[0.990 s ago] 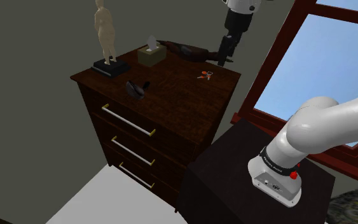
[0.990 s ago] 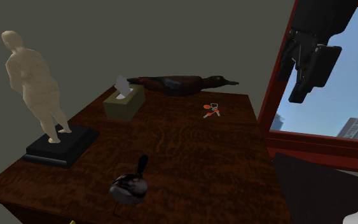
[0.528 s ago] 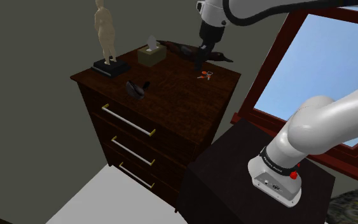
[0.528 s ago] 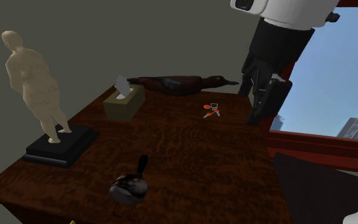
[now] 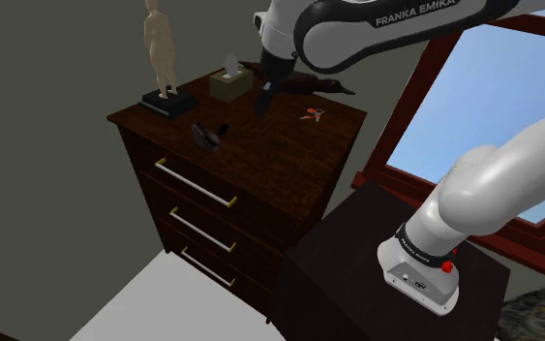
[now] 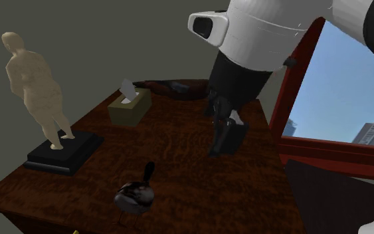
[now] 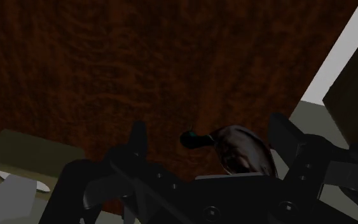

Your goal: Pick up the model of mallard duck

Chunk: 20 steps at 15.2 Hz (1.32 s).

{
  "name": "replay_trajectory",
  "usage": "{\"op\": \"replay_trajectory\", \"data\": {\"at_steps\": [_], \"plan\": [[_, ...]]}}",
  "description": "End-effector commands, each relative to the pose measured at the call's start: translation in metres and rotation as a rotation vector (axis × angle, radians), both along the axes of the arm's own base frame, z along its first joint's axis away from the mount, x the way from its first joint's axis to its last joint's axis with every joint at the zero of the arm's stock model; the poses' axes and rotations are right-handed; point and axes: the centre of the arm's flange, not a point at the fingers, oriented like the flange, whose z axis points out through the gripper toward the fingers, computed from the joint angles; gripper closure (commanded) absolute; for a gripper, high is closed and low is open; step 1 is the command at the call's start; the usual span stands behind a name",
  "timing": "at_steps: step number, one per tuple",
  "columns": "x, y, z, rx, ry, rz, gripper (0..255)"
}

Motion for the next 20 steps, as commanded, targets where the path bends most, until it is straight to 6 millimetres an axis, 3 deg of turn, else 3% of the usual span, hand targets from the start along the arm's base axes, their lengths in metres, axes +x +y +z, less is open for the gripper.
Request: {"op": "replay_trajectory", "data": {"at_steps": [1, 13, 20], "plan": [[0.014, 0.019, -0.009, -0.009, -0.033, 0.039, 0], [0.076, 0.138, -0.057, -0.072, -0.22, 0.26, 0], [0.076, 0.14, -0.089, -0.073, -0.223, 0.263, 0]]}}
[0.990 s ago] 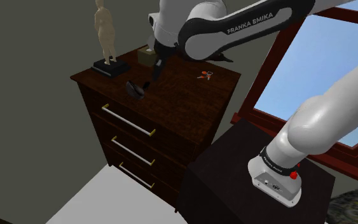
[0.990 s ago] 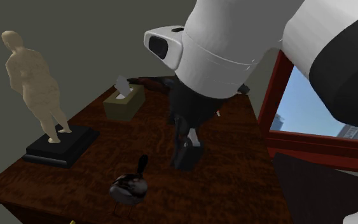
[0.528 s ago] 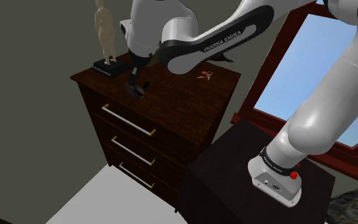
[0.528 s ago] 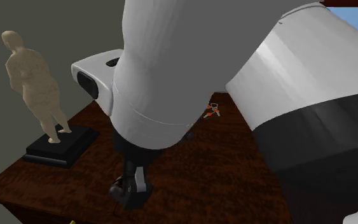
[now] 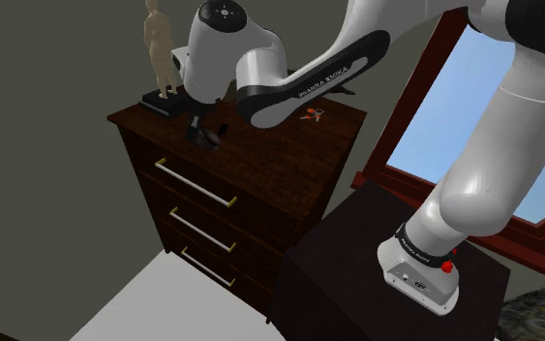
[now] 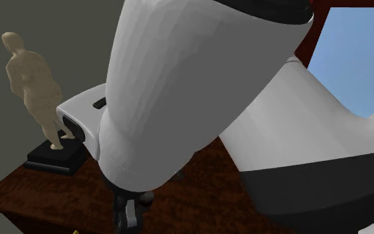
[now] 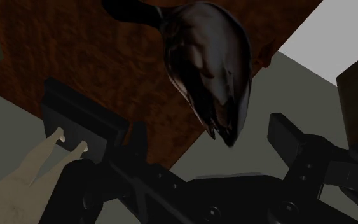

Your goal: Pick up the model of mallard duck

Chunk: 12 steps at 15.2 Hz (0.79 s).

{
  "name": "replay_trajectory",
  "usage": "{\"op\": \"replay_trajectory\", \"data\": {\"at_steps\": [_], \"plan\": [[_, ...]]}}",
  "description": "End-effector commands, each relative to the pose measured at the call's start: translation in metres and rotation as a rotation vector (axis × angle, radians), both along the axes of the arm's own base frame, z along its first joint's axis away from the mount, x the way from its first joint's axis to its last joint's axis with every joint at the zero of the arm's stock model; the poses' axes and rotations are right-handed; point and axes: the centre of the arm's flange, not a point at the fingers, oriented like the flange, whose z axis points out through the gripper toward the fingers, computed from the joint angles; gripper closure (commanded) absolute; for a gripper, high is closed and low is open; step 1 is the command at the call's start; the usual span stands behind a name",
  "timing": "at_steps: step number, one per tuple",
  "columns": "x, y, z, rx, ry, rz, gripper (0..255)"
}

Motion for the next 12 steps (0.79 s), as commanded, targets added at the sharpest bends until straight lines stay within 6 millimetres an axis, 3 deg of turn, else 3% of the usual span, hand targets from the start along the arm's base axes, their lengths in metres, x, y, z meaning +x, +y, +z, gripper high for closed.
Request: {"op": "replay_trajectory", "data": {"at_steps": [1, 3, 4, 12], "plan": [[-0.0018, 0.0003, -0.0137, 0.0, -0.001, 0.0, 0], [-0.0018, 0.0003, -0.0137, 0.0, 0.0, 0.0, 0], [-0.0012, 0.0009, -0.0133, 0.0, 0.0, 0.0, 255], [-0.0014, 0.0006, -0.0134, 0.0, 0.0, 0.0, 255]]}}
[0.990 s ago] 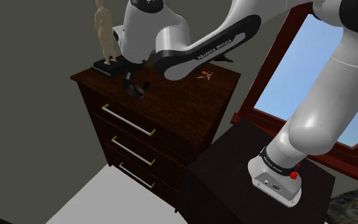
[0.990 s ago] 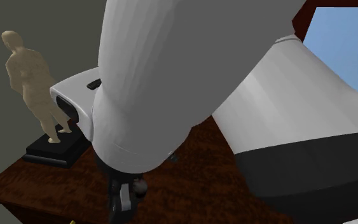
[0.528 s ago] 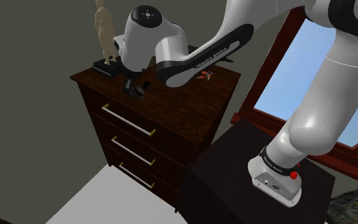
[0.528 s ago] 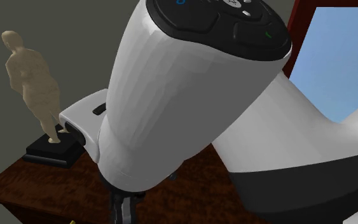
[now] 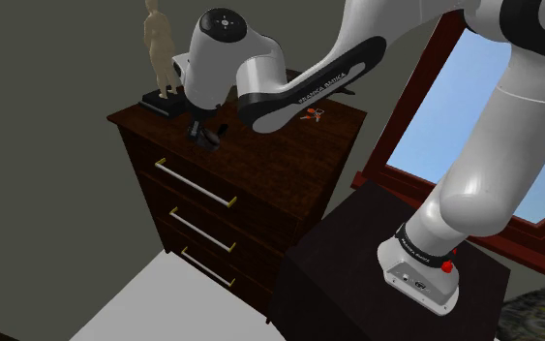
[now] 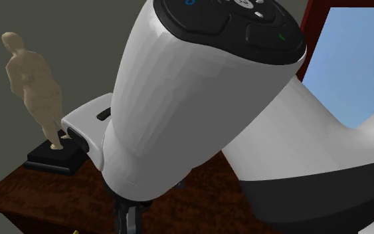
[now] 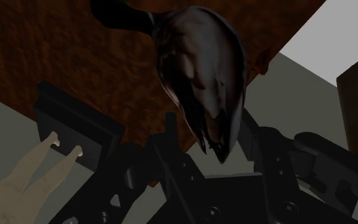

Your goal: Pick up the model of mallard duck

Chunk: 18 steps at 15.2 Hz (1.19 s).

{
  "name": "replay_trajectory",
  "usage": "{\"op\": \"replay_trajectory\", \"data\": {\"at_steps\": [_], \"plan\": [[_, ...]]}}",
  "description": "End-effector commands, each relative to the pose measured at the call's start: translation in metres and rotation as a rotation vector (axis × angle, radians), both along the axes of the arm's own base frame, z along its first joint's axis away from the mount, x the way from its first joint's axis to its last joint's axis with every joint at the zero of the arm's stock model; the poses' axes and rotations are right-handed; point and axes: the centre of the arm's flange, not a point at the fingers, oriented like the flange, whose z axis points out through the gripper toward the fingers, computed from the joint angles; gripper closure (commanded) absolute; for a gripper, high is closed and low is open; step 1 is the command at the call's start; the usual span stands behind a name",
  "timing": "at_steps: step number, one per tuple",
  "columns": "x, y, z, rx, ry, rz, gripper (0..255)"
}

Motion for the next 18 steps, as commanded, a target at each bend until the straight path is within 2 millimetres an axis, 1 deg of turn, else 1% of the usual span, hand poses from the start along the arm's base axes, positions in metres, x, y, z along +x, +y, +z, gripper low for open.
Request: {"op": "replay_trajectory", "data": {"at_steps": [1, 16, 18], "plan": [[0.0, -0.001, -0.001, -0.001, 0.002, -0.001, 255], [0.0, -0.001, 0.078, -0.001, 0.002, -0.001, 255], [0.0, -0.001, 0.079, -0.001, 0.002, -0.001, 255]]}}
